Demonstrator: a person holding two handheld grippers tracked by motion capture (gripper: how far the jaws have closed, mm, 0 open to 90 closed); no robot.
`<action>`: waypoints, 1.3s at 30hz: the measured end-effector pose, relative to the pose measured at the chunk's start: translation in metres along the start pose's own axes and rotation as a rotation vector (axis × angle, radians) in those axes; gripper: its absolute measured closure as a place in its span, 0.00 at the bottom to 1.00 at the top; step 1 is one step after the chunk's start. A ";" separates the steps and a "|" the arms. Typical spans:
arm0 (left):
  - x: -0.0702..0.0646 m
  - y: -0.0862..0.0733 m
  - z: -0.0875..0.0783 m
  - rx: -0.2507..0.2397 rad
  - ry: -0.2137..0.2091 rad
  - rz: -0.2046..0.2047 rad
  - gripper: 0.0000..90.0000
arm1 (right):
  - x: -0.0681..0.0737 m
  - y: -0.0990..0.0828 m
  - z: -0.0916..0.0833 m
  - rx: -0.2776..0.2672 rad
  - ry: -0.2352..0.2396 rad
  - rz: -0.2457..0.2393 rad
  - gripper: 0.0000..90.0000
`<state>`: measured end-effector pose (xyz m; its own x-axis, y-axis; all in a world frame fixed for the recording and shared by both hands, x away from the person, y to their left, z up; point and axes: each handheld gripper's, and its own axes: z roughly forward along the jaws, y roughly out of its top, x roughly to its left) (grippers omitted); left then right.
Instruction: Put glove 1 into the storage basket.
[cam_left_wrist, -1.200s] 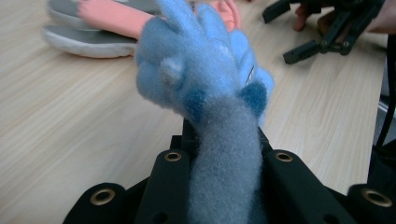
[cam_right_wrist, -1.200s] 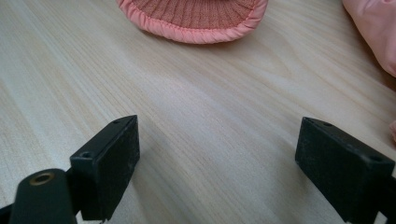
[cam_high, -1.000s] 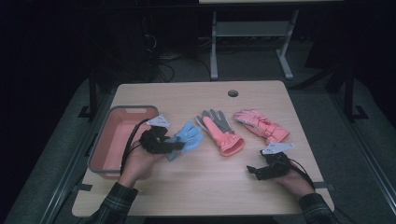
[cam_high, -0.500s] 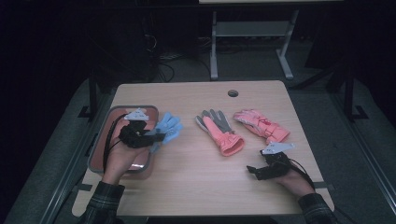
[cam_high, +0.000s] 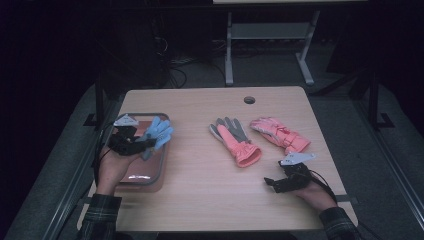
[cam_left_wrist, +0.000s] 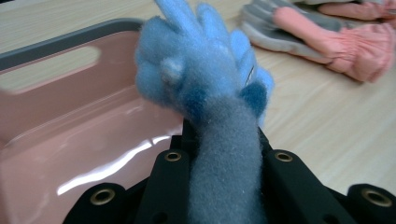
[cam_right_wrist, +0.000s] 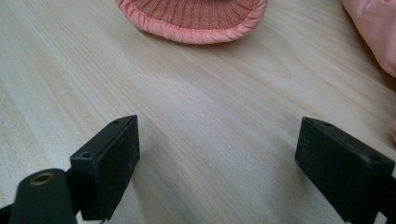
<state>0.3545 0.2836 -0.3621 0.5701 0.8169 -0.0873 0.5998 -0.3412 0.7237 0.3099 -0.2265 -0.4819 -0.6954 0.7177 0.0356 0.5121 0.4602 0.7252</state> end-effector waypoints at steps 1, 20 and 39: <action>0.007 -0.003 -0.002 0.001 0.018 -0.020 0.85 | 0.000 0.000 0.000 0.000 0.000 -0.001 0.15; 0.047 -0.030 0.027 0.105 0.074 -0.113 0.85 | 0.000 0.000 0.000 0.000 -0.001 0.003 0.15; 0.055 -0.039 0.053 0.267 0.070 -0.128 0.65 | 0.000 0.000 0.000 0.000 -0.002 0.004 0.15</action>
<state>0.3923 0.3174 -0.4312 0.4459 0.8881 -0.1117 0.7957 -0.3361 0.5039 0.3099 -0.2263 -0.4819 -0.6927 0.7203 0.0369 0.5148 0.4579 0.7248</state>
